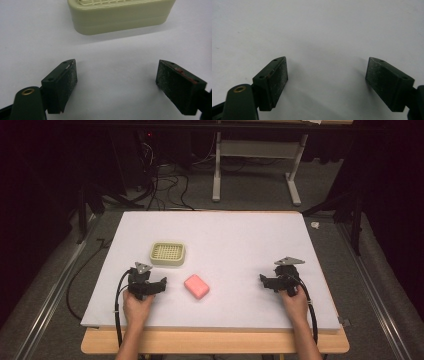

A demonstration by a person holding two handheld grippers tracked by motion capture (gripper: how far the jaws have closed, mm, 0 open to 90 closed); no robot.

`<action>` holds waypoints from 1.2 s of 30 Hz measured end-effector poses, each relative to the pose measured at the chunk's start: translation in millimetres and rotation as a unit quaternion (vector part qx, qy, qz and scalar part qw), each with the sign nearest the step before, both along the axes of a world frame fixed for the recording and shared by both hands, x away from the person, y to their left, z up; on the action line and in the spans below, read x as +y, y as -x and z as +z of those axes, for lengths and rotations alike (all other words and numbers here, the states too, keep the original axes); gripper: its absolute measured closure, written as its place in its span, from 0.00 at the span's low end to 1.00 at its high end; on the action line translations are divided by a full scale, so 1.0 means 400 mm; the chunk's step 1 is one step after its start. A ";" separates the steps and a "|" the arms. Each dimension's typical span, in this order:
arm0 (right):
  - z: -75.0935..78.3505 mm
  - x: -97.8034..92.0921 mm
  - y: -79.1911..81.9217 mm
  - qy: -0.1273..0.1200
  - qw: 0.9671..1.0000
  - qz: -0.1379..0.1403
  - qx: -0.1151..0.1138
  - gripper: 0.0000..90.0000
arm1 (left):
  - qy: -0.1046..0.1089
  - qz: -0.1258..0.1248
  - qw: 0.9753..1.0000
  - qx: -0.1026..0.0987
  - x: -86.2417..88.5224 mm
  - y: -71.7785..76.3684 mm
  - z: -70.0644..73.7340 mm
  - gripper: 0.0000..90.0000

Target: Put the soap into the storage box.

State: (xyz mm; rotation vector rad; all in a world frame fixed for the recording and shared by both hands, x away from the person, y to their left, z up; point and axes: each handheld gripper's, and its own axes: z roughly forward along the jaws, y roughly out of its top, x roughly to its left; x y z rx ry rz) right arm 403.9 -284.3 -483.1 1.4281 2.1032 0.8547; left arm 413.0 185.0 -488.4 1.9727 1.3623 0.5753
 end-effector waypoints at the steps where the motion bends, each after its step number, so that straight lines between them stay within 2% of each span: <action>1: 0.000 0.000 0.000 -0.001 1.000 -0.001 0.000 0.21 | 0.000 0.000 1.000 0.000 0.000 0.000 0.000 0.20; 14: 0.000 0.000 0.000 -0.001 1.000 0.000 0.001 0.21 | -0.001 0.001 1.000 -0.005 -0.001 0.002 0.001 0.18; 22: 0.000 0.000 0.000 -0.001 1.000 -0.001 0.000 0.21 | 0.017 0.000 1.000 -0.012 0.007 0.006 0.006 0.17; 32: 0.000 0.000 0.000 -0.001 1.000 -0.001 0.000 0.21 | 0.032 -0.016 0.999 -0.028 -0.008 0.021 0.028 0.17; 36: 0.000 0.000 0.000 -0.001 1.000 -0.001 0.000 0.21 | 0.033 -0.030 0.998 -0.032 -0.024 0.033 0.036 0.17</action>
